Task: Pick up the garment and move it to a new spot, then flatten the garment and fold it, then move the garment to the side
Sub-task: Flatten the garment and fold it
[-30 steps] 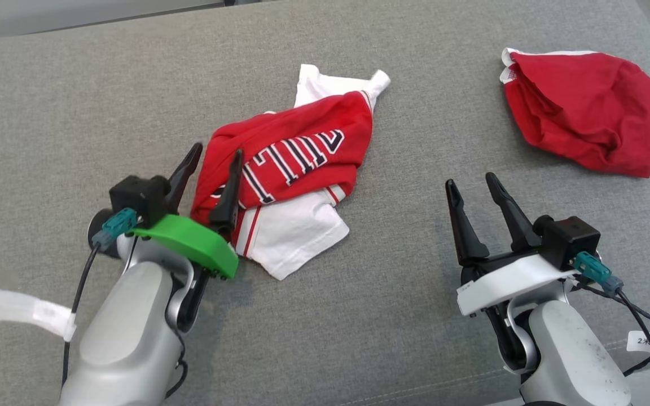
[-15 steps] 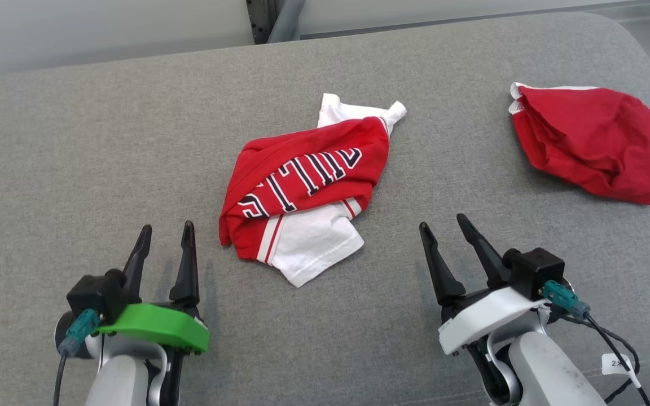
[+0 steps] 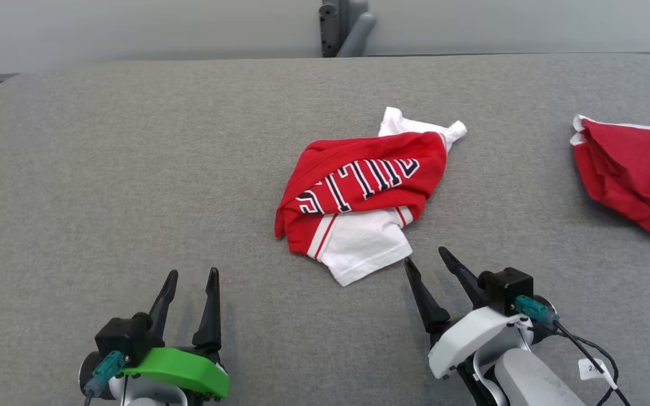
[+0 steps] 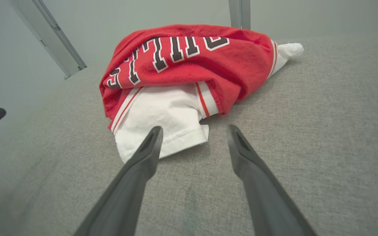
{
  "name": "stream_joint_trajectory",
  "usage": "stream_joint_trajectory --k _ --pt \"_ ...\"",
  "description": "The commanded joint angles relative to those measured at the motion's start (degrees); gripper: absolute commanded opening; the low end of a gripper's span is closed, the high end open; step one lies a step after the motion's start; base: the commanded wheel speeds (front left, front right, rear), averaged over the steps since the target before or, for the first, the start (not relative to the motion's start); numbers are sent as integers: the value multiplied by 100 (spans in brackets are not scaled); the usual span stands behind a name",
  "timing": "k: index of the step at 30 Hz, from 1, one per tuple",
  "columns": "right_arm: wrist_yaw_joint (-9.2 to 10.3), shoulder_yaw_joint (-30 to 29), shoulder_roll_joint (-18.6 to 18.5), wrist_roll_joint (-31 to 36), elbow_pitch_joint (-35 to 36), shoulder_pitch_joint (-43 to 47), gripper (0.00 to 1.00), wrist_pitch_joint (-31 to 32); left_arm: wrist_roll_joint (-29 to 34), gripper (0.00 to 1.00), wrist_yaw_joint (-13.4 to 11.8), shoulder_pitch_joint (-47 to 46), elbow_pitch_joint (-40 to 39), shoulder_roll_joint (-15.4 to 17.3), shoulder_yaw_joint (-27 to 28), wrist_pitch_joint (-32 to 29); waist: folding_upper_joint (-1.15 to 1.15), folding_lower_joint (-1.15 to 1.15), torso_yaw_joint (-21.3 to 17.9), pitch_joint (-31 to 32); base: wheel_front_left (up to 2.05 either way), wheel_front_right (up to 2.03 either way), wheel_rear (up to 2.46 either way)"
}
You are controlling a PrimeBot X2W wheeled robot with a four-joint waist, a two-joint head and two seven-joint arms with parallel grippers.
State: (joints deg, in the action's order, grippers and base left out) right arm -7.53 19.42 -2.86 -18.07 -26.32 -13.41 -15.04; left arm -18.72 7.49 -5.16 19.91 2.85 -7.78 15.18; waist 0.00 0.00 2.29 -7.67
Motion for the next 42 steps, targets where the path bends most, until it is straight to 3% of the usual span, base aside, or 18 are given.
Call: stream_joint_trajectory --k 1,12,14,16,17,18,19,21,27,33,38,42 --pt "8 -10 -25 -42 -116 -121 100 -11 -74 100 -1 -15 -49 13 -46 -3 0 0 418 -118 0 0 0" --pt "8 -364 -53 137 -823 -616 100 -11 -230 100 -1 -199 -206 12 -139 -3 0 0 976 -457 0 0 0" --pt "8 -448 -50 180 -894 -623 98 -11 -251 100 -1 -202 -222 11 -144 -3 0 0 996 -468 0 0 0" --pt "8 -523 -48 205 -945 -587 89 -11 -267 100 -1 -204 -236 10 -151 -3 0 0 994 -480 0 0 0" --pt "8 -532 -45 208 -975 -563 72 -11 -278 100 -1 -211 -239 10 -167 -3 0 0 986 -487 0 0 0" --pt "8 -531 -44 207 -988 -555 49 -11 -280 100 -1 -215 -240 10 -173 -3 0 0 976 -494 0 0 0" --pt "8 -518 -42 205 -1001 -553 41 -11 -304 100 -1 -223 -237 10 -188 -3 0 0 965 -502 0 0 0" --pt "8 -501 -40 188 -1014 -574 0 -11 -323 100 -1 -261 -242 10 -222 -3 0 0 939 -517 0 0 0" --pt "8 -596 -32 76 -609 -602 0 -11 -330 100 -1 -286 -268 11 -265 -3 0 0 858 -501 0 0 0" --pt "8 -675 -125 -98 285 -372 0 -11 -371 100 -1 -111 -237 10 -212 -3 0 0 676 -283 0 0 0" --pt "7 -309 -273 -327 1016 -588 0 -12 -456 100 -1 -12 -161 11 -257 -3 0 0 441 -66 0 0 0" --pt "5 239 -297 -407 1082 -1099 0 -12 -516 100 -1 -72 -102 11 -375 -3 0 0 412 8 0 0 0"
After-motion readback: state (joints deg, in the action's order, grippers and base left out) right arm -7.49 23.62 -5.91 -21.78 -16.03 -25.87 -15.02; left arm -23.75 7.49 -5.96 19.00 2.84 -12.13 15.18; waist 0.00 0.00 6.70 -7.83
